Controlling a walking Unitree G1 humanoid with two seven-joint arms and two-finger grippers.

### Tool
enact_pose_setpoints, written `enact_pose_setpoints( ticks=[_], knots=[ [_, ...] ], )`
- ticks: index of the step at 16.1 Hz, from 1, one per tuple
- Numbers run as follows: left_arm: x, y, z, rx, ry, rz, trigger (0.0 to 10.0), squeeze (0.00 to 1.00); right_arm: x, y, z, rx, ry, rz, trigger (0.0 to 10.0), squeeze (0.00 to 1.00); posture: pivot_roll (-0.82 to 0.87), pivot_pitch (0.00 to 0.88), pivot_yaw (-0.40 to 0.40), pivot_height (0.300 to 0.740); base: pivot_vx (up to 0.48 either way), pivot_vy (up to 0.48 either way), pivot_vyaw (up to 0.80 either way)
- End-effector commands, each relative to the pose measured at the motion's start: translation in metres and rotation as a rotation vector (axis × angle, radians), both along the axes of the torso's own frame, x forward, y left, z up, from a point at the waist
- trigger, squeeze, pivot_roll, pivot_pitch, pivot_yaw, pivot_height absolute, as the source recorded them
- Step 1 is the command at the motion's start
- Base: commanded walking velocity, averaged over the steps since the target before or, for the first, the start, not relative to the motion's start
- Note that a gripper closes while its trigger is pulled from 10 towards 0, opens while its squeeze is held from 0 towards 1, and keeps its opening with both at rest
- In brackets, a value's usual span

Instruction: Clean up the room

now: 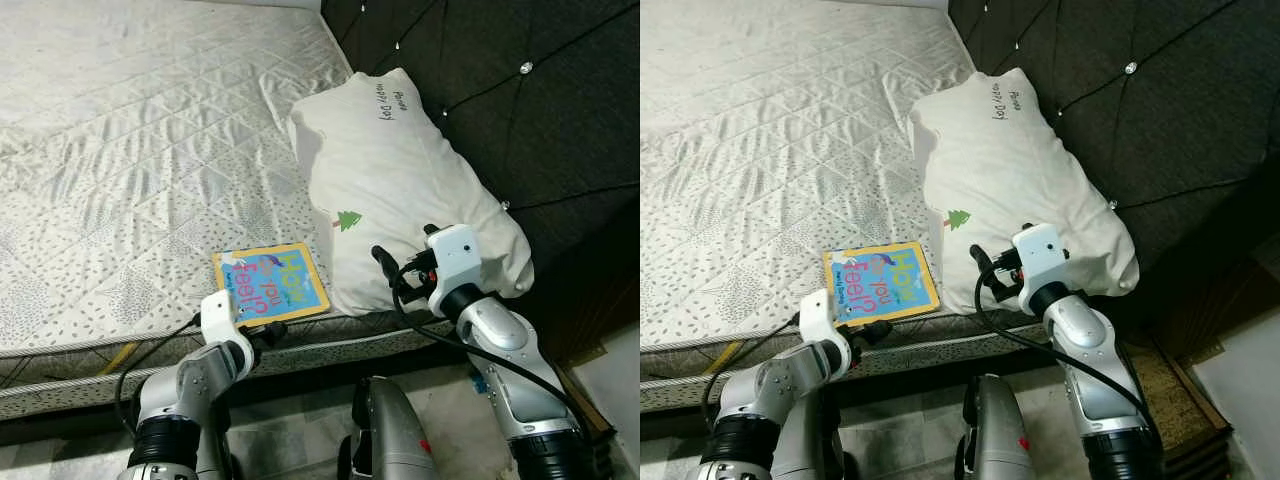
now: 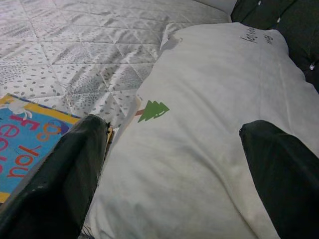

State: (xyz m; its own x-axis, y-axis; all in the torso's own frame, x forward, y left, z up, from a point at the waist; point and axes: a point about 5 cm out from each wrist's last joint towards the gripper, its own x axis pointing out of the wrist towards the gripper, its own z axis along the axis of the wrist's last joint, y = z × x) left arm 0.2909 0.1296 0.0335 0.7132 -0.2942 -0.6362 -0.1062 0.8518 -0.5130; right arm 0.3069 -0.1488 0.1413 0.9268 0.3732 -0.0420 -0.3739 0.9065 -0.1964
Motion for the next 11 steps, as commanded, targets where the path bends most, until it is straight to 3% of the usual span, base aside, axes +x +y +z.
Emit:
enact_pose_setpoints(
  ticks=[1, 11],
  knots=[
    [0.001, -0.003, -0.001, -0.010, 0.008, 0.004, 10.0, 0.00, -0.002, -0.008, 0.000, -0.011, 0.004, -0.014, 10.0, 0.00, -0.06, 0.138, -0.109, 0.576, 0.000, 0.000, 0.00],
    [0.027, 0.034, 0.005, 0.093, -0.072, 0.102, 10.0, 0.00, 0.000, -0.009, 0.003, -0.020, 0.000, -0.019, 10.0, 0.00, -0.07, 0.138, -0.116, 0.576, 0.000, 0.000, 0.00]
  ],
)
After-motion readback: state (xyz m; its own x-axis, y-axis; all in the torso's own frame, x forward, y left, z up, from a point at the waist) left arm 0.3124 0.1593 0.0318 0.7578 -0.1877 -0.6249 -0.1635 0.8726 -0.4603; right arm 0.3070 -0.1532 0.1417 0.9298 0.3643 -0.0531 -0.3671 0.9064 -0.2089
